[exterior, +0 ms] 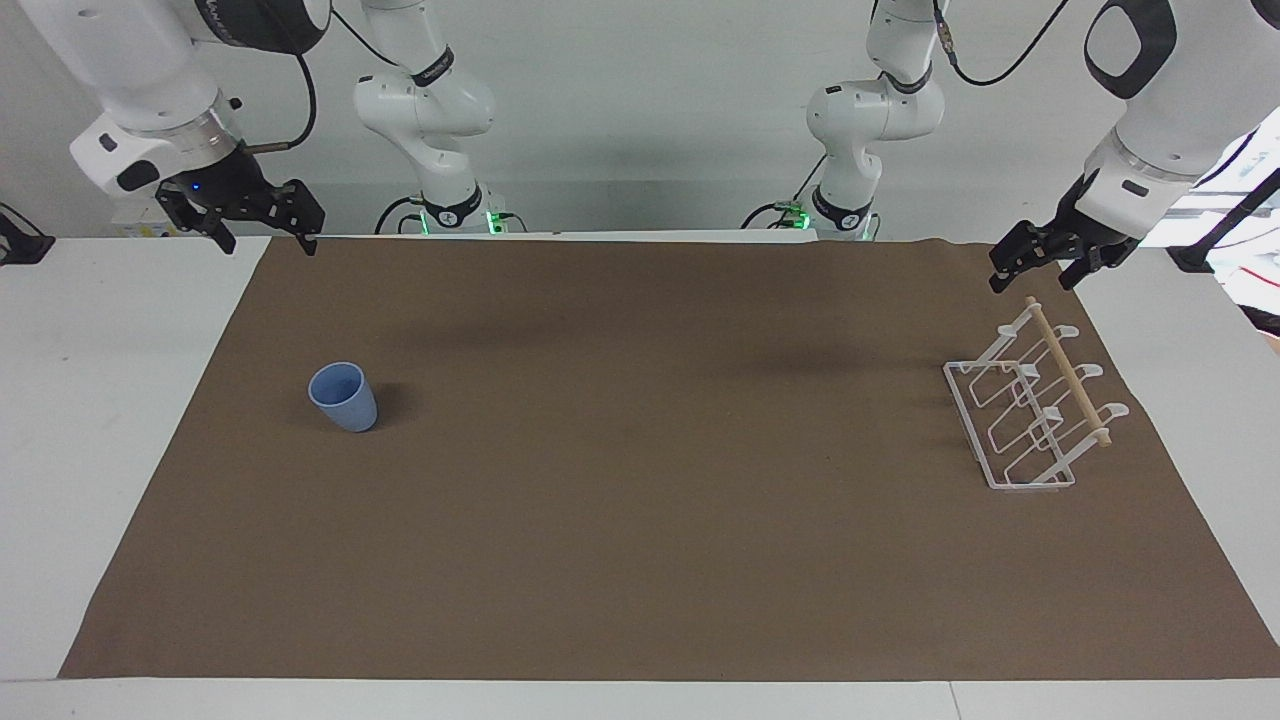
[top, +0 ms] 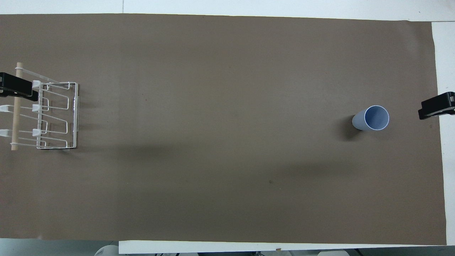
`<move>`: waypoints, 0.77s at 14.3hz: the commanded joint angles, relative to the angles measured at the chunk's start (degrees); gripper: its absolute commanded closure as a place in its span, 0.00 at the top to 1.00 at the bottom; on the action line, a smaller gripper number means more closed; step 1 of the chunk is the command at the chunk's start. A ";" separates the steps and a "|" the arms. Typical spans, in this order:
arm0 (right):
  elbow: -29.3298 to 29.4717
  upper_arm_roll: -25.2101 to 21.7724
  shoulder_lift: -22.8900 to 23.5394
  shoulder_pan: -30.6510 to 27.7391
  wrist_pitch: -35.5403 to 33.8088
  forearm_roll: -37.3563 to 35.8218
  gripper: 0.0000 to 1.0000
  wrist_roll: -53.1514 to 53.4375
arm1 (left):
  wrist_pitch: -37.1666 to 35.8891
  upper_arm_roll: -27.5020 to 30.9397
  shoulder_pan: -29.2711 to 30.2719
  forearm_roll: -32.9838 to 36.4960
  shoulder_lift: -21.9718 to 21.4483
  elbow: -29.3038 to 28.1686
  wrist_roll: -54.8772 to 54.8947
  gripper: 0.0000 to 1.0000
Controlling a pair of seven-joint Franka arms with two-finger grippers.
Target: Hang cup on cup holder
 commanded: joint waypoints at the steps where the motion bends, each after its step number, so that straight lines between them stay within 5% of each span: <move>1: 0.14 -0.04 0.13 -0.04 0.47 -0.48 1.00 0.75 | -0.35 0.84 -0.76 -0.35 -0.30 -0.38 0.43 1.00; 11: -3.18 -0.21 -0.83 -1.62 4.57 0.31 1.00 -4.59 | 0.00 0.84 -0.85 -0.26 -0.74 -1.52 0.35 1.00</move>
